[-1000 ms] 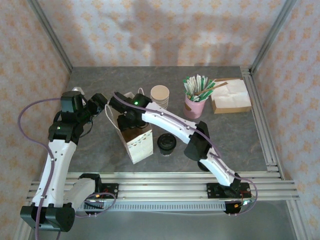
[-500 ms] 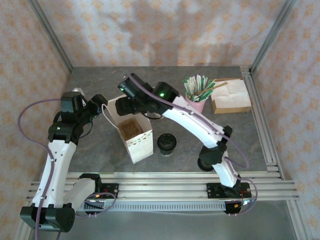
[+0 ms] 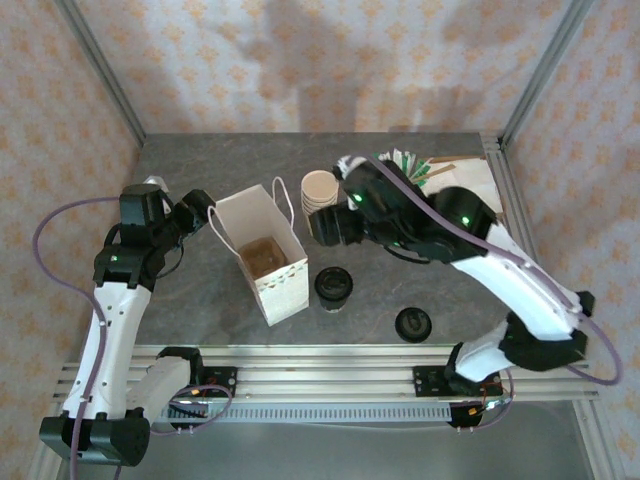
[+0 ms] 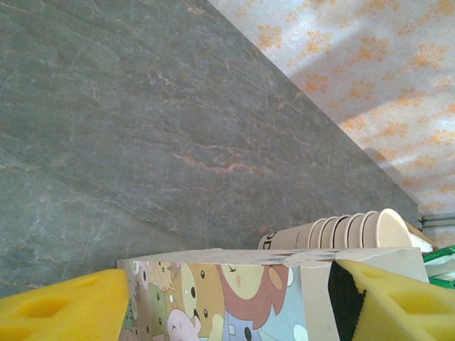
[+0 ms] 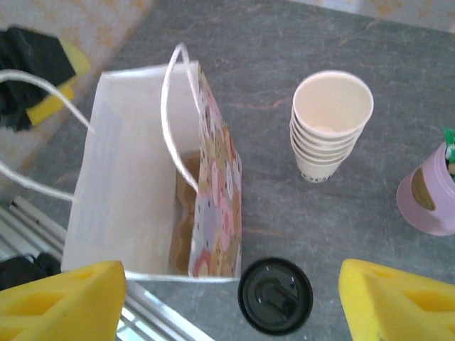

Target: Pack the takeout coffee

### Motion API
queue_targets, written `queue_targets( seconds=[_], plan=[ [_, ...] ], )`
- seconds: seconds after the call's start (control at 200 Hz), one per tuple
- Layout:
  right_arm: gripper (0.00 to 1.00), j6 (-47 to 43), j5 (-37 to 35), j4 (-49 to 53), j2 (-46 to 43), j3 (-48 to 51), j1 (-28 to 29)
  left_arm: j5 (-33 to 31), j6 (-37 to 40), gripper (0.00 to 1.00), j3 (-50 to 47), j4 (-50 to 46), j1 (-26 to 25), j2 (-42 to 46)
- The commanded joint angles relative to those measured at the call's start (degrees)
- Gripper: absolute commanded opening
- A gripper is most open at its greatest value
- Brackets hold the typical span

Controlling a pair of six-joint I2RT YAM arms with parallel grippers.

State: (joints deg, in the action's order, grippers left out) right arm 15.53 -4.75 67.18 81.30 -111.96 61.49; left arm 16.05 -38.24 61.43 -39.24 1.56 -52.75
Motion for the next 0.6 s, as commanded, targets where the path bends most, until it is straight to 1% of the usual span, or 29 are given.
queue_targets(
  seconds=[0.0,0.045,0.12,0.145,0.215,0.24,0.265,0.4,0.485,0.595],
  plan=[
    [0.79,-2.8,-0.8,-8.7,-7.8,12.8,0.4,-0.3,2.1,0.77,2.5,-2.7,0.4,0.3],
    [0.79,-4.9,-0.3,-10.7,-12.3,20.0,0.5,-0.6,2.4,0.77,2.9,-3.1,0.3,0.5],
    [0.91,-8.0,0.1,-12.9,-19.0,30.9,0.4,-0.8,3.2,0.78,3.5,-3.8,0.4,0.9],
    [0.93,-9.1,1.1,-13.3,-20.8,34.6,0.5,-0.8,3.5,0.79,3.8,-4.2,0.4,0.9],
    [0.97,-12.8,4.6,-14.0,-24.1,41.3,0.5,-0.6,4.2,0.79,4.6,-5.5,0.4,0.8],
    [1.00,-13.9,5.5,-14.2,-24.8,43.0,0.5,-0.5,4.4,0.79,4.8,-5.9,0.4,0.9],
    [0.99,-15.4,6.9,-14.5,-25.1,44.4,0.5,-0.5,4.4,0.79,4.9,-6.1,0.4,0.9],
    [0.99,-24.6,9.9,-15.2,-22.9,48.2,0.3,-0.3,4.2,0.80,4.6,-6.0,0.4,1.5],
    [0.99,-28.9,9.3,-16.3,-19.8,48.8,-0.7,0.2,4.2,0.80,4.6,-6.2,0.4,1.5],
    [0.99,-30.6,17.6,-16.9,-14.3,46.3,-5.9,0.6,4.1,0.80,4.6,-6.3,0.4,1.5]
  ],
)
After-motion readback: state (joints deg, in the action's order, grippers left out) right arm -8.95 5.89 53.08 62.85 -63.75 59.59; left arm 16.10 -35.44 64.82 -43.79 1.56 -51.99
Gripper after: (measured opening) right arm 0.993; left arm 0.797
